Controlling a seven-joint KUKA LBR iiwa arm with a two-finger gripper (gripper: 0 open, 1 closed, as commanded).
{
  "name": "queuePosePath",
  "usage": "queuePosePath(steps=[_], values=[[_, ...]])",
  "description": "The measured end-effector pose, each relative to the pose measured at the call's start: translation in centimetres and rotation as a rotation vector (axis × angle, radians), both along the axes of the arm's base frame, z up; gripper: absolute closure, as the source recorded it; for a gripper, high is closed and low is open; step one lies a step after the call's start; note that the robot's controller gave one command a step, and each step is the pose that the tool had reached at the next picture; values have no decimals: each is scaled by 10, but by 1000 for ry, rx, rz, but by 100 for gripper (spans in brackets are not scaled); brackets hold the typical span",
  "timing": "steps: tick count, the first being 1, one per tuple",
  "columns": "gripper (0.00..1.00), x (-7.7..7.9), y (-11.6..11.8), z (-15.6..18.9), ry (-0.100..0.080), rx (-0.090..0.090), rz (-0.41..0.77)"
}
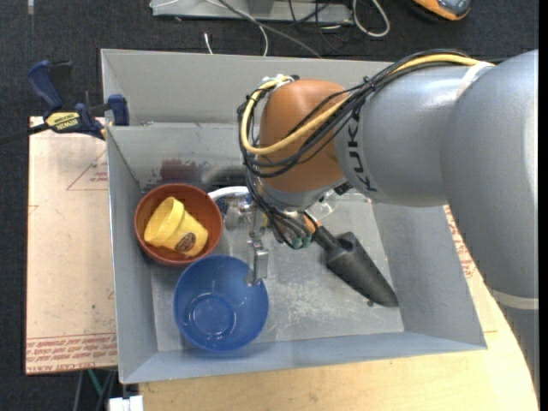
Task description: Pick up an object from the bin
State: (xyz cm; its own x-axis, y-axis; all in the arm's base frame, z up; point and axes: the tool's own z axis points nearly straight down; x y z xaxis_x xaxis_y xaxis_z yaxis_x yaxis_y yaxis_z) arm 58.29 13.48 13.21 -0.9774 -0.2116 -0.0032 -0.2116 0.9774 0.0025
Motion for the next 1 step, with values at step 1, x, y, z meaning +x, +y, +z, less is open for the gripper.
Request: queuePosePath(steps=[1], values=[[0,-9,50,-62,-1,-7,-45]])
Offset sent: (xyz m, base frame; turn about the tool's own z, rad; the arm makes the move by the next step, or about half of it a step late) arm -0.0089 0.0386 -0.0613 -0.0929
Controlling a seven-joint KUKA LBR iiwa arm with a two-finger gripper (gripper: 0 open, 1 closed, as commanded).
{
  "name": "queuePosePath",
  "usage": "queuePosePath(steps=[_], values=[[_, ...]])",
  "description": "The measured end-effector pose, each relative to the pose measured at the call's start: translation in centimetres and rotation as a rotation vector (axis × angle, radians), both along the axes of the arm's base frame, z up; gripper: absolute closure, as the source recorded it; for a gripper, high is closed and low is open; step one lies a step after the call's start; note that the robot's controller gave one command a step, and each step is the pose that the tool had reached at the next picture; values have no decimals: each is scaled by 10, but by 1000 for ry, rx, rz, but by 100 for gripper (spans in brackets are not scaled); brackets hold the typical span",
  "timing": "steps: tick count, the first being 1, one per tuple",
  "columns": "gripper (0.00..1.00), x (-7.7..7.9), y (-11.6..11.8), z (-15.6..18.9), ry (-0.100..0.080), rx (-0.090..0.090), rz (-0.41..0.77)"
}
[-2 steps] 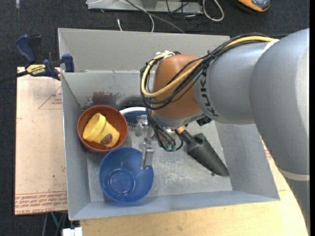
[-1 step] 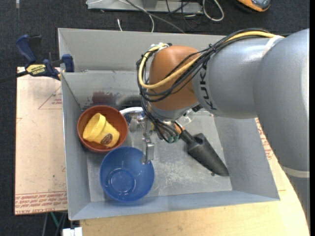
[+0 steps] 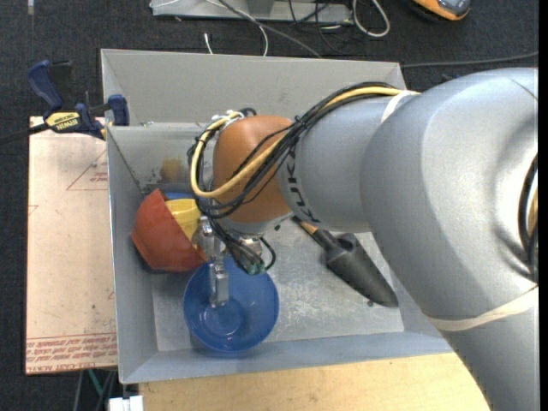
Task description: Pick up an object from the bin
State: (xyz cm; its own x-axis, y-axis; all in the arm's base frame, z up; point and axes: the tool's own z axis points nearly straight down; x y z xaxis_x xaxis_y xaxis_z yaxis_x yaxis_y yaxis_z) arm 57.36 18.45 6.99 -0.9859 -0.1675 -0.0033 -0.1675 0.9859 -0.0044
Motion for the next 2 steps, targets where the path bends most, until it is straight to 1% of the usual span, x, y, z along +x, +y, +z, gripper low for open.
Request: queuePosePath(steps=[1,2], values=[[0,0,-9,1,-9,6,132],[0,0,-10,1,-7,5,103]])
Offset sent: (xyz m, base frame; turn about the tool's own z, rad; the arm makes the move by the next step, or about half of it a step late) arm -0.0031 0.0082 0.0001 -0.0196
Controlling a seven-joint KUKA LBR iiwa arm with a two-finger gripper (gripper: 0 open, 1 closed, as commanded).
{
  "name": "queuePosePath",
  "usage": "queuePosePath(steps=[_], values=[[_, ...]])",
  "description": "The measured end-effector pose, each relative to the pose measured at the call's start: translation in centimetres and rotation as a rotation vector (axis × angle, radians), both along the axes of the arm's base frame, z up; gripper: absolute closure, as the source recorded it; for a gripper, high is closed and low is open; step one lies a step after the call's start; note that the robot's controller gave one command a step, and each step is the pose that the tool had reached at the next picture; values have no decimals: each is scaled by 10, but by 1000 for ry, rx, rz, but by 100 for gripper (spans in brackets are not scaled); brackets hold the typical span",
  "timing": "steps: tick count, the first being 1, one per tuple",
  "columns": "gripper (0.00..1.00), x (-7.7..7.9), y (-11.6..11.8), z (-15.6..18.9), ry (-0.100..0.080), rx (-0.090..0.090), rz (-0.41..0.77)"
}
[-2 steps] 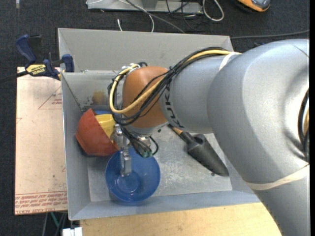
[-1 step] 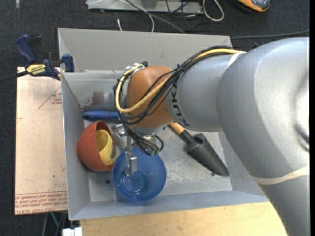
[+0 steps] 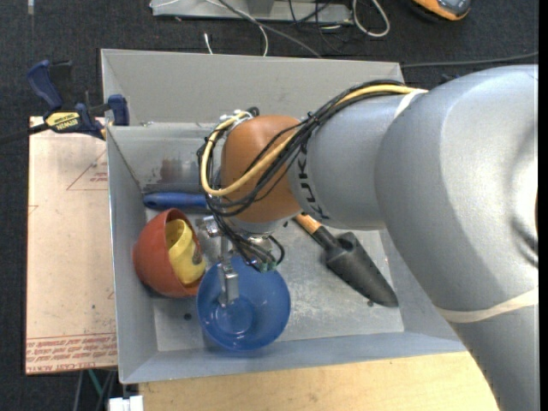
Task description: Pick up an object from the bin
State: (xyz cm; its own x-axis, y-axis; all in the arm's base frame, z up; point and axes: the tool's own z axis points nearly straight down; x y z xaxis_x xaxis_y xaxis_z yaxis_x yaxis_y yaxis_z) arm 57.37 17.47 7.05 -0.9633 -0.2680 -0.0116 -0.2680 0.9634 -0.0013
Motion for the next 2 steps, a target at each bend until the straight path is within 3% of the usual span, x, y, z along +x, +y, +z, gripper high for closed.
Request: queuePosePath(steps=[1,2], values=[[0,23,6,10,-5,2,-14],[0,-26,-27,-1,6,0,-21]])
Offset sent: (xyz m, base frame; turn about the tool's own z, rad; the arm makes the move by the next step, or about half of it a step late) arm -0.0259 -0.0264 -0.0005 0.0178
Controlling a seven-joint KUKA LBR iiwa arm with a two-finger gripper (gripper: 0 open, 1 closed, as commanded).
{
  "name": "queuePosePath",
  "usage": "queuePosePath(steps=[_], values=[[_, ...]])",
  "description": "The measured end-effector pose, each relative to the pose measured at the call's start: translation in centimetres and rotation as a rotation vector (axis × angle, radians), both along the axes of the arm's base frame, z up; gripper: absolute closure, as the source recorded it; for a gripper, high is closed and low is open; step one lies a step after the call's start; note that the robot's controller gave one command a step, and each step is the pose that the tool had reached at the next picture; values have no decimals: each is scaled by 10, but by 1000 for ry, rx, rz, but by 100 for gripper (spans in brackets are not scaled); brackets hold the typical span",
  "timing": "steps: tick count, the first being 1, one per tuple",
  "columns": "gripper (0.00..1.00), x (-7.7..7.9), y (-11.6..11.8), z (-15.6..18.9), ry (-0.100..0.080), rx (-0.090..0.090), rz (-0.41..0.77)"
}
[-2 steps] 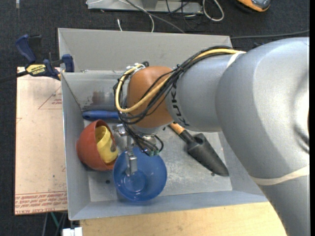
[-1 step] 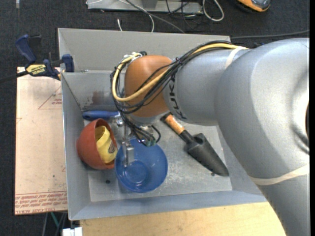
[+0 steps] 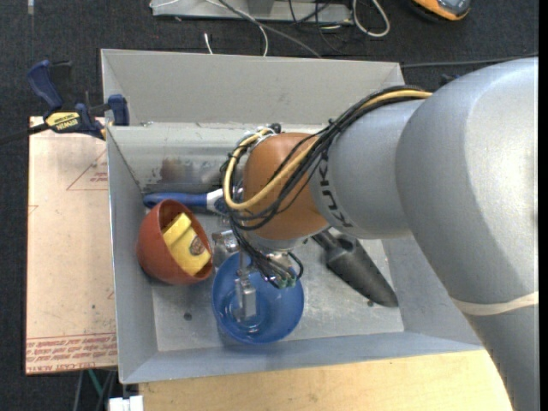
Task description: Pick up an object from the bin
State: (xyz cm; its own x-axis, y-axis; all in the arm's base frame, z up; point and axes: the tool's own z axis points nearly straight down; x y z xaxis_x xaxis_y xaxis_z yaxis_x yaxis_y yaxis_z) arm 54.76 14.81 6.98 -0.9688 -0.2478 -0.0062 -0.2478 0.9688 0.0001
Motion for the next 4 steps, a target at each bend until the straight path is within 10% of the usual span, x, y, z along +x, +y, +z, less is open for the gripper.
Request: queuePosePath(steps=[2,3,4], values=[[0,13,23,1,-11,1,39],[100,52,35,4,-16,-4,335],[100,52,35,4,-16,-4,334]])
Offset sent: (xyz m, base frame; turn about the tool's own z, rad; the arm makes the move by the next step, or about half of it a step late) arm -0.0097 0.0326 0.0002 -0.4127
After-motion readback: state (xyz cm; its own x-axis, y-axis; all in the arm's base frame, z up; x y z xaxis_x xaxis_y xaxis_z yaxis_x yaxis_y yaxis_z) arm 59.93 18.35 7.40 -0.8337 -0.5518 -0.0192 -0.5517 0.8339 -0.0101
